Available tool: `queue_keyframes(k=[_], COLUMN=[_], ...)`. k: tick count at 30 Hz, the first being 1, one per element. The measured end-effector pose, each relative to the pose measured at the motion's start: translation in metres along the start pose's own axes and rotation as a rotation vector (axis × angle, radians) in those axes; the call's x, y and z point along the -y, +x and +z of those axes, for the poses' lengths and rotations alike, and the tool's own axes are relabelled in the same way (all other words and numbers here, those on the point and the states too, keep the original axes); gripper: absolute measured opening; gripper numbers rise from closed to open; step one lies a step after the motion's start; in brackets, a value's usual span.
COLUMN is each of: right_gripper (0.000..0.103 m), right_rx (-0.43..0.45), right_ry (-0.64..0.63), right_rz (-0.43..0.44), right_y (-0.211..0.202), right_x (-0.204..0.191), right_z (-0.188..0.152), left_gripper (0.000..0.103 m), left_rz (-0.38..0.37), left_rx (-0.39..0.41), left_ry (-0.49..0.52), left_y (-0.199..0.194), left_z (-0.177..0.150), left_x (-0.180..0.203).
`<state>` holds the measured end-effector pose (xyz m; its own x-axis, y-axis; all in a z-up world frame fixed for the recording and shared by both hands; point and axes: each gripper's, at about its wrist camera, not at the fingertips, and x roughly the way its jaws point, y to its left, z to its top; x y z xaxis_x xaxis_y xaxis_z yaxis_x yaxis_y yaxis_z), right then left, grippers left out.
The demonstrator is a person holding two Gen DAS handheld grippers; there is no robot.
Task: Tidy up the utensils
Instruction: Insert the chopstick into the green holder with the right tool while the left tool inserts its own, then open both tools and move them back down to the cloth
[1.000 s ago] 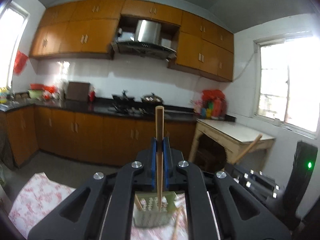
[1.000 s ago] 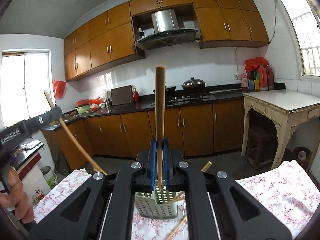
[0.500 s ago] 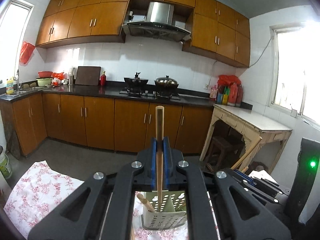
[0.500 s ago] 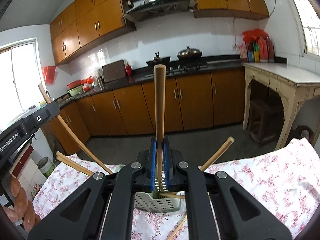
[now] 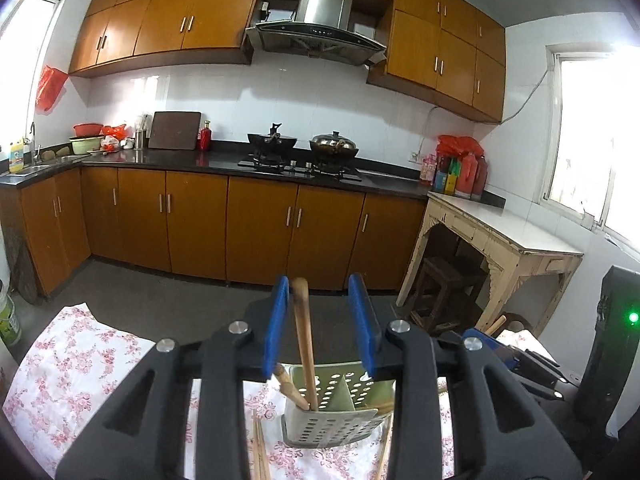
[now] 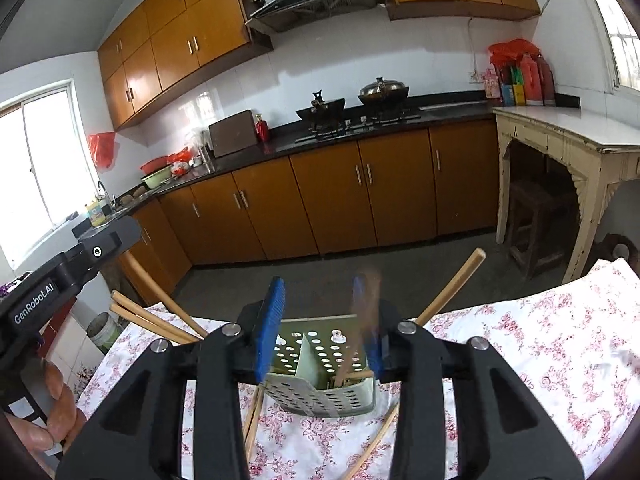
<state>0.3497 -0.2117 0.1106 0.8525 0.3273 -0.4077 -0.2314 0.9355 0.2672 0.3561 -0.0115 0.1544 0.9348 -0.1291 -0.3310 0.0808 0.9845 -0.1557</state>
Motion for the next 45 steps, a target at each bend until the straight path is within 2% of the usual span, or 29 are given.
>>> queue_keyframes(k=[19,24,28,31,33,36,39,45], right_gripper=[0.037,0.037,0.037,0.037,0.037,0.037,0.037,0.032], right_rx=[0.05,0.074,0.083,0.046,-0.014,-0.111,-0.199,-0.335], right_ry=[0.006,0.008,-0.001,0.004,0.025,0.054,0.077,0.059], right_rz=[-0.063,-0.096,-0.16,-0.219,-0.244,-0.283,-0.252,-0.167], right_y=[-0.044,-0.076,-0.102,-0.108,-0.101,-0.076,-0.049,0.011], right_x=[0.005,0.018,0.039,0.06,0.077,0.095,0.1,0.075], right_z=[-0.003,-0.012,-0.029,-0.052,-0.071,-0.102,-0.13,-0.167], left_gripper=[0.032,0.038,0.043,0.046,0.05,0.05,0.05,0.05], left_rz=[0.046,0.068,0.107,0.137,0.141,0.148,0.143,0.117], left_rx=[0.034,0.043,0.023,-0.026,-0.071,-0.167,-0.265,-0.363], left_ry=[-0.002,0.002,0.014,0.027,0.025,0.002,-0.042,-0.049], left_y=[-0.06,-0.092,-0.117,-0.12,-0.114,-0.096,-0.074,-0.051], left_z=[0.004,-0.006,-0.032,-0.062,-0.084,-0.122,-0.159,-0.203], left_x=[-0.012,-0.026,-0.045,-0.061,-0.072,-0.088,-0.098,-0.099])
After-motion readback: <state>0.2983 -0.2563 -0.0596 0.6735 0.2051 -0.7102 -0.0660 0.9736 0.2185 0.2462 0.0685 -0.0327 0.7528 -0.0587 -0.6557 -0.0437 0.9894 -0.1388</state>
